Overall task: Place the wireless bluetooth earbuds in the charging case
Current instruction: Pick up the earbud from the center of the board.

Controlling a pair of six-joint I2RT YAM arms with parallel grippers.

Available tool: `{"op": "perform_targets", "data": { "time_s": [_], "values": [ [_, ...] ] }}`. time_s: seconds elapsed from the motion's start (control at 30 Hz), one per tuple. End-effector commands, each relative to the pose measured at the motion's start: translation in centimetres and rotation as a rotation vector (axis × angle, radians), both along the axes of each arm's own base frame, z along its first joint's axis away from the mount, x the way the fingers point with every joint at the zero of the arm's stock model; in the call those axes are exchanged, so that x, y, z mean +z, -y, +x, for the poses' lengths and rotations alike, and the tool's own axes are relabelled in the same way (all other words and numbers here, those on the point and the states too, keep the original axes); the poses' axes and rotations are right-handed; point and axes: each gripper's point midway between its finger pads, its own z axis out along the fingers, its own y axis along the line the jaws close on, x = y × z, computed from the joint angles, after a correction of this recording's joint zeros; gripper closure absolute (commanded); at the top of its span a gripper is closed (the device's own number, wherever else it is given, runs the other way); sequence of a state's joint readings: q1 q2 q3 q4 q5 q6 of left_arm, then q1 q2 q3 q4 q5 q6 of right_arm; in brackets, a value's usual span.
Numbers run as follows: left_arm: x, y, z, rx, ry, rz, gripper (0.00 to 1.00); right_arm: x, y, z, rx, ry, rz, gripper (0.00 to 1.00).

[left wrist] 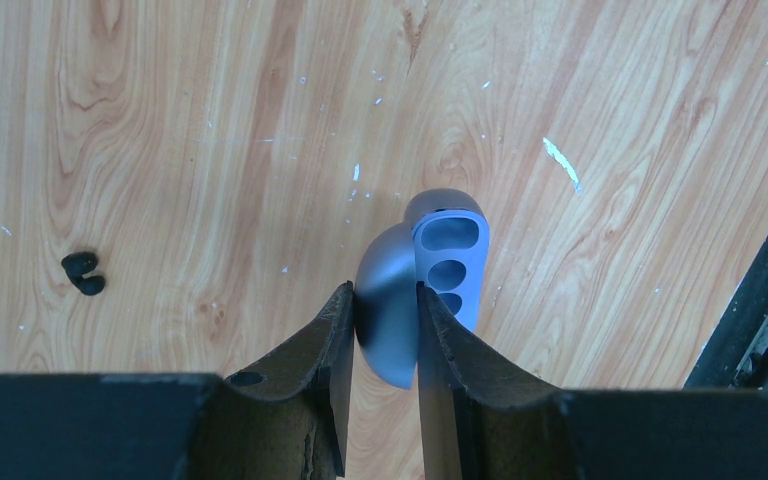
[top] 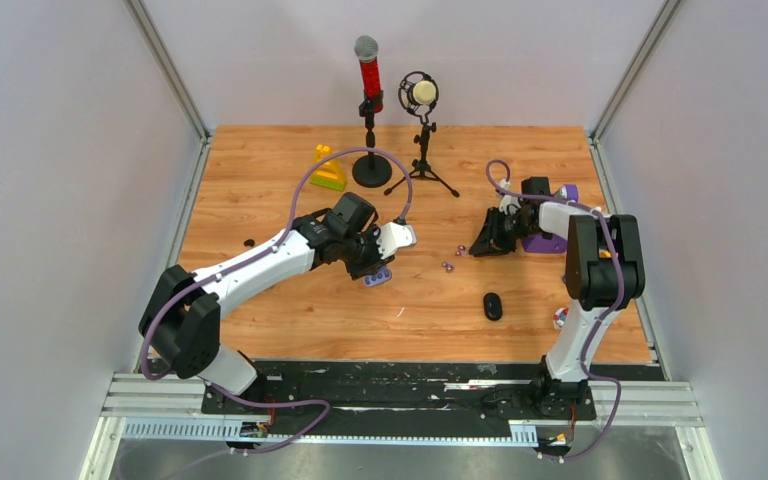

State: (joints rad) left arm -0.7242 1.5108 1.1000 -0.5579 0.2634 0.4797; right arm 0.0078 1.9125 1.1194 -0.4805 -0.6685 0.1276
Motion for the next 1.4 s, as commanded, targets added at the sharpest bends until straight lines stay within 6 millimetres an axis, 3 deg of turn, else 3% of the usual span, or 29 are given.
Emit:
{"op": "perform_targets", "data": {
  "time_s": [0.0, 1.03, 1.37],
  "values": [
    [0.8, 0.5, 0.4, -0.020, 0.031, -0.026, 1.00, -2.1, 0.3, 0.1, -0.015, -0.028, -0.025, 0.80],
    [0.6, 0.5, 0.5, -0.020, 0.026, -0.024, 1.00, -3.4, -0.8, 0.5, 0.022, -0.024, -0.089, 0.79],
    [0.5, 0.5, 0.5, -0.022, 0.027, -0.023, 1.00, -3.1, -1.3, 0.6, 0.041, -0.026, -0.059, 0.85]
  ]
}}
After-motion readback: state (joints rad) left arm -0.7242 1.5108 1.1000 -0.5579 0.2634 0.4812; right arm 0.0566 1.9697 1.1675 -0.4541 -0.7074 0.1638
